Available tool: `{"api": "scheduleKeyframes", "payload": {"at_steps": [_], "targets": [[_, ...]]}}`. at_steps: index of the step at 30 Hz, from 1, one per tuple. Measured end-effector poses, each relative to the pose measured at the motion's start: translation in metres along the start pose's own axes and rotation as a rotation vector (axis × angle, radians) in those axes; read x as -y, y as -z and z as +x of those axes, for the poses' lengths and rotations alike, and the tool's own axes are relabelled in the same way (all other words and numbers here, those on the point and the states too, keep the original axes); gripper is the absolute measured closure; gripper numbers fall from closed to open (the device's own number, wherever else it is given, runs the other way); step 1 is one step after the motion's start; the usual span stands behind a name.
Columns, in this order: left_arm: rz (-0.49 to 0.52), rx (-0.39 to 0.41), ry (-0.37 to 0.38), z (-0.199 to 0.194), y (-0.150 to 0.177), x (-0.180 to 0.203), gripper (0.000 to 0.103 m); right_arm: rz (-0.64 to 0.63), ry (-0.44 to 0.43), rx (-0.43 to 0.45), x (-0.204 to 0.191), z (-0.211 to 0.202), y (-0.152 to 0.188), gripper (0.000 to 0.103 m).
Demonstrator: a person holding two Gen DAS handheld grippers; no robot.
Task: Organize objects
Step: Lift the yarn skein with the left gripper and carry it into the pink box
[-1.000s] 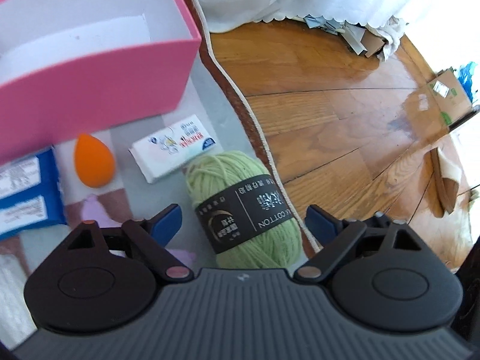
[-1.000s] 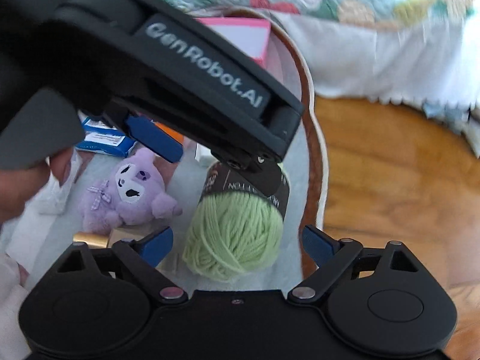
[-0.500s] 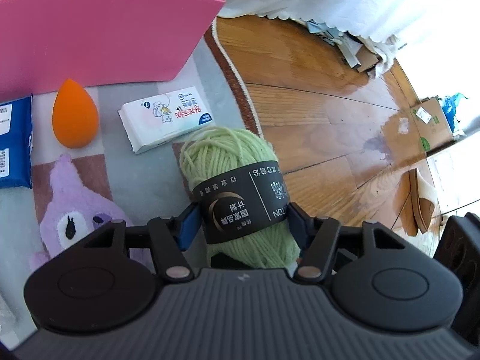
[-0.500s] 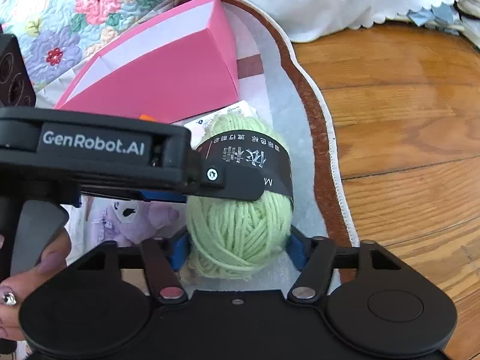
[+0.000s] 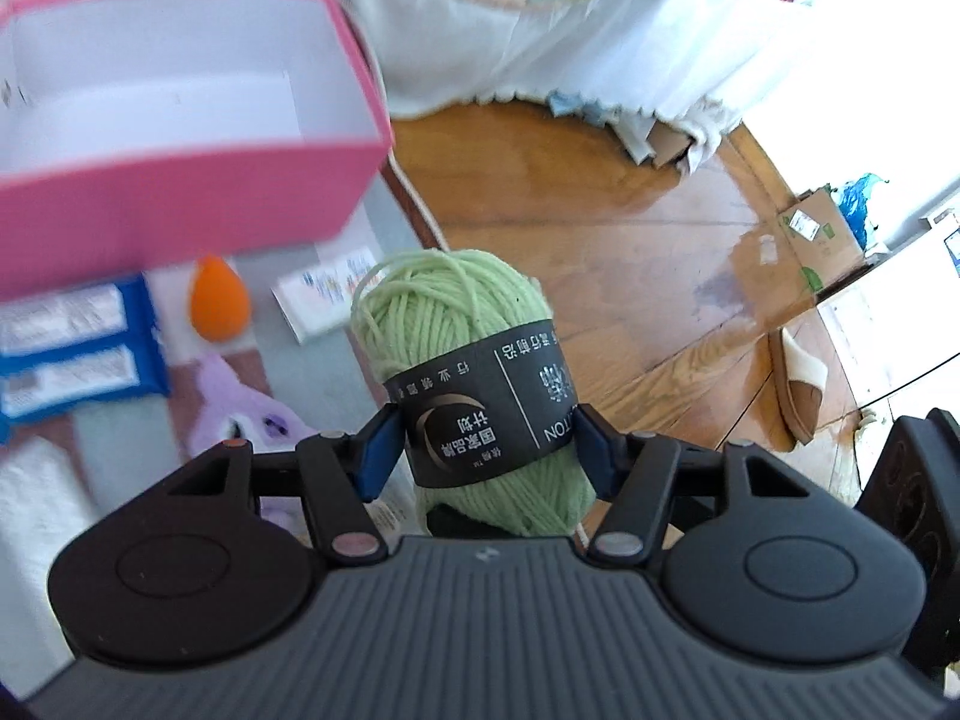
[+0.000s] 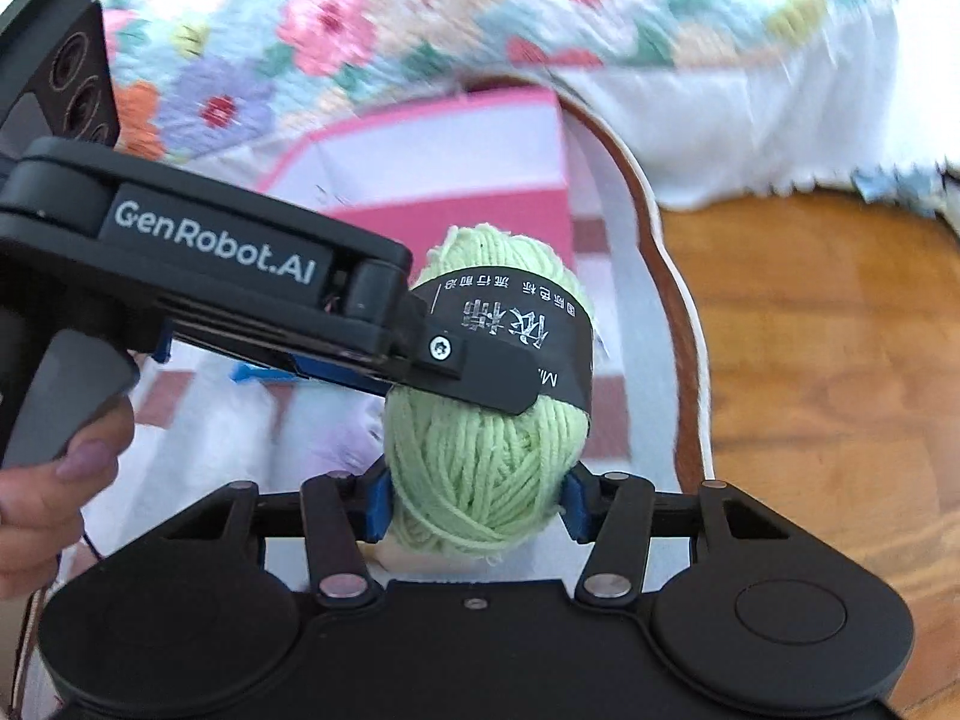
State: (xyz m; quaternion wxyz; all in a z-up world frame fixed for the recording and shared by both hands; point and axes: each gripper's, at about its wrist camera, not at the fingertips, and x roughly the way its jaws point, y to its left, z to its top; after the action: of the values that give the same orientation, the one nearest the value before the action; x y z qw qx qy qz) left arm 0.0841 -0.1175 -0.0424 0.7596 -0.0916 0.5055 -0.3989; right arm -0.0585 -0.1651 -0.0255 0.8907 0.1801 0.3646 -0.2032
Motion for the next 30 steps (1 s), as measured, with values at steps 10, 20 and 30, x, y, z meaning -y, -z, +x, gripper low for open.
{"api": "scheduleKeyframes", "payload": {"at_steps": [10, 20, 30], "targets": [[0.063, 0.109, -0.07, -0.085, -0.064, 0.003, 0.043, -0.046, -0.111, 0.114, -0.032, -0.012, -0.081, 0.046], [0.008, 0.135, -0.117, -0.081, -0.153, -0.032, 0.043, 0.077, -0.178, 0.122, -0.026, 0.038, -0.16, 0.046], [-0.102, 0.076, -0.086, 0.001, -0.211, -0.109, 0.043, 0.156, -0.1, 0.037, -0.001, 0.134, -0.192, 0.046]]}}
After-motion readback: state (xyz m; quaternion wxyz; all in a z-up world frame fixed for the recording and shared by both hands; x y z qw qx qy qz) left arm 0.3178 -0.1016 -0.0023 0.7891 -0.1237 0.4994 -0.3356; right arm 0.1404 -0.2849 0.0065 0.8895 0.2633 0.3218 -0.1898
